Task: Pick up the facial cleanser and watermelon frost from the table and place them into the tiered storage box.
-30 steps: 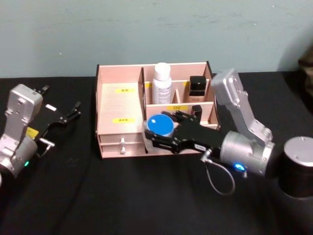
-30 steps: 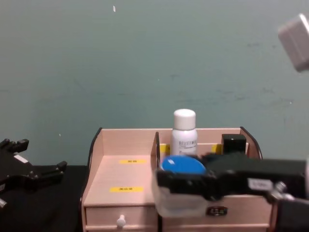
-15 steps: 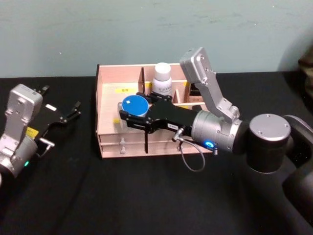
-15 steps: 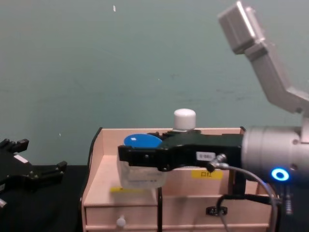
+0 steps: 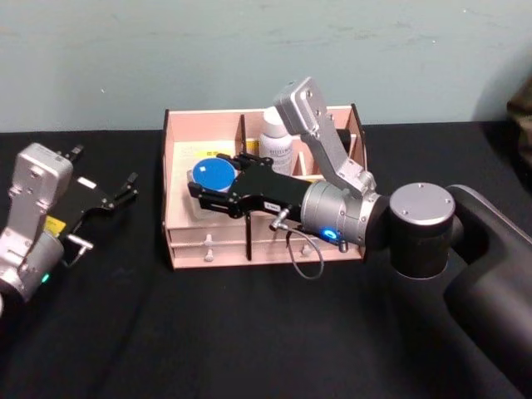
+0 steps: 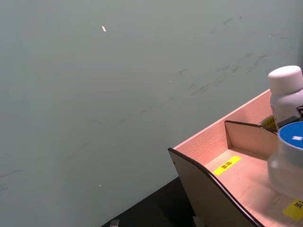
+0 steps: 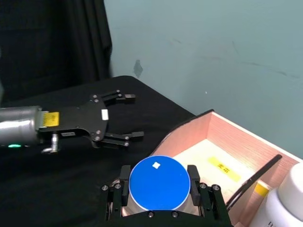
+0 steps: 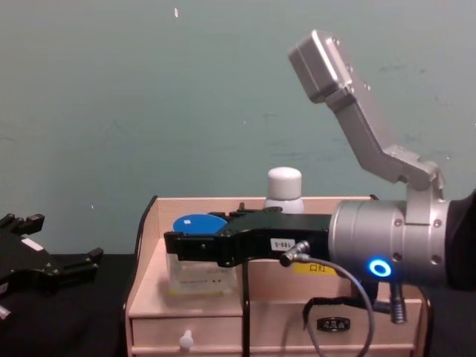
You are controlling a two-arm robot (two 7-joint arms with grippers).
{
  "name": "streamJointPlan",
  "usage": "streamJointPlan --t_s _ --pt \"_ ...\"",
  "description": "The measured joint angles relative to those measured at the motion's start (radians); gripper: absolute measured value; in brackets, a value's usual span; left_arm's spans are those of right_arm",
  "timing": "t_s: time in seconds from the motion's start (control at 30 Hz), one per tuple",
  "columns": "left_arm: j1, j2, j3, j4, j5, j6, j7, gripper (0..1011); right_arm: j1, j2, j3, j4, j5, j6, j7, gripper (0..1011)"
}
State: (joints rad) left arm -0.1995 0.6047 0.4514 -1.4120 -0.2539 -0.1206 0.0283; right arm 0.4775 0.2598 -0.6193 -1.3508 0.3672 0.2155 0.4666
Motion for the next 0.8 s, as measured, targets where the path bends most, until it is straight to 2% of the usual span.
streamJointPlan --t_s 0.33,0.8 --pt "0.0 0.0 0.0 0.0 0.0 0.0 0.0 1001 0.036 -0.041 0.012 0.094 -0.024 -0.027 -0.011 735" --pt "0.0 0.0 0.0 0.0 0.0 0.0 0.0 1001 0.052 -0.059 0.023 0.132 -0.036 -0.032 -0.01 735"
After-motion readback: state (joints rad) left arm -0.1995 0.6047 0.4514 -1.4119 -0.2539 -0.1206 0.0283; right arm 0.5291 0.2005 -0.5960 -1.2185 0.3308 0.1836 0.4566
